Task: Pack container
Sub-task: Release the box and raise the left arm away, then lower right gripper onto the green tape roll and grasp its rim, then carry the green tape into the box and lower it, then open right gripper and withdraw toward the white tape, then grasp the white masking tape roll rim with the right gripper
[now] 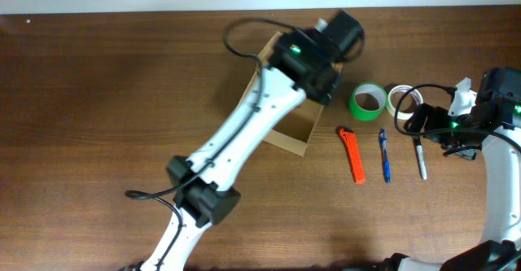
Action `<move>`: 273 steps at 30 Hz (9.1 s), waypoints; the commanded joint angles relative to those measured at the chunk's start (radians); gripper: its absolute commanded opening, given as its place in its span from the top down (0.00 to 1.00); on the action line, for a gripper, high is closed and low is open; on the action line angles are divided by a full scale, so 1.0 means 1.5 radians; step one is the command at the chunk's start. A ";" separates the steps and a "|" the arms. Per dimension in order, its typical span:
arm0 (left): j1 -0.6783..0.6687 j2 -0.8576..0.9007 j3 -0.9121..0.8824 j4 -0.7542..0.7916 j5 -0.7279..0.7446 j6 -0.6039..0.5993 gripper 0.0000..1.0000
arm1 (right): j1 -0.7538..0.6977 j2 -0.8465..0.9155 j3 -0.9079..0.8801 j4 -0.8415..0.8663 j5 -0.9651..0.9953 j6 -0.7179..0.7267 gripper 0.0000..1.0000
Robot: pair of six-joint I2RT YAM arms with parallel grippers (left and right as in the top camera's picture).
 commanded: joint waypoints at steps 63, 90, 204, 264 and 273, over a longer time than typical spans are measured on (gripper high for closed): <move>0.597 -0.004 0.130 -0.110 -0.066 0.092 0.00 | 0.183 0.491 0.372 -0.027 0.133 0.065 0.36; 0.598 -0.004 0.130 -0.110 -0.066 0.092 0.00 | 0.184 0.512 0.358 -0.008 0.137 0.080 0.52; 0.598 -0.004 0.130 -0.110 -0.066 0.092 0.00 | 0.589 0.649 0.649 -0.138 0.135 -0.046 0.62; 0.598 -0.004 0.130 -0.110 -0.066 0.092 0.00 | 0.031 0.539 0.481 -0.079 0.167 0.077 0.51; 0.598 -0.004 0.130 -0.110 -0.066 0.092 0.00 | 0.031 0.601 0.481 -0.077 0.159 0.080 0.52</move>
